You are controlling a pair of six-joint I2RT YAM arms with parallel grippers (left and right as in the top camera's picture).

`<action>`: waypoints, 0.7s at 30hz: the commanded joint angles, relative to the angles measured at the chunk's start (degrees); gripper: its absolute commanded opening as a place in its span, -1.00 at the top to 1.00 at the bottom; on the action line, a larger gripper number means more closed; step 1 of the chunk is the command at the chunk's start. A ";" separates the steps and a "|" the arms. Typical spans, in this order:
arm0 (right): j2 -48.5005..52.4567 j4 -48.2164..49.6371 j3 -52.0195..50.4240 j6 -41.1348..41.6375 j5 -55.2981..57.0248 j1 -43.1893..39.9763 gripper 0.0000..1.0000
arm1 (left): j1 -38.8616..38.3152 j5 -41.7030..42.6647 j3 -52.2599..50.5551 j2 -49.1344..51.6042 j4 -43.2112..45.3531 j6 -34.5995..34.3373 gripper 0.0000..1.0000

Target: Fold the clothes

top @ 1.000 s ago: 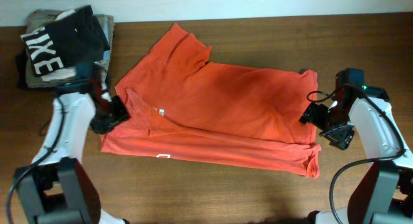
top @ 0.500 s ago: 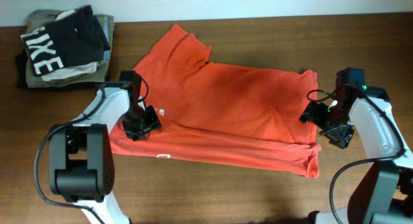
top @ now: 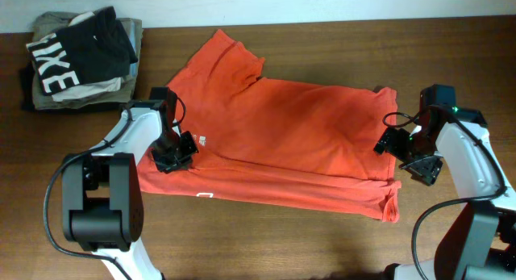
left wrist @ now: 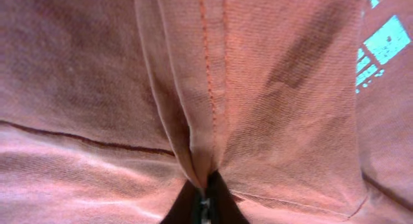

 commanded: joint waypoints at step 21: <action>-0.50 -1.60 -2.84 -0.37 -0.57 0.07 -0.65 | -0.31 -3.23 8.09 0.20 9.51 3.34 -0.97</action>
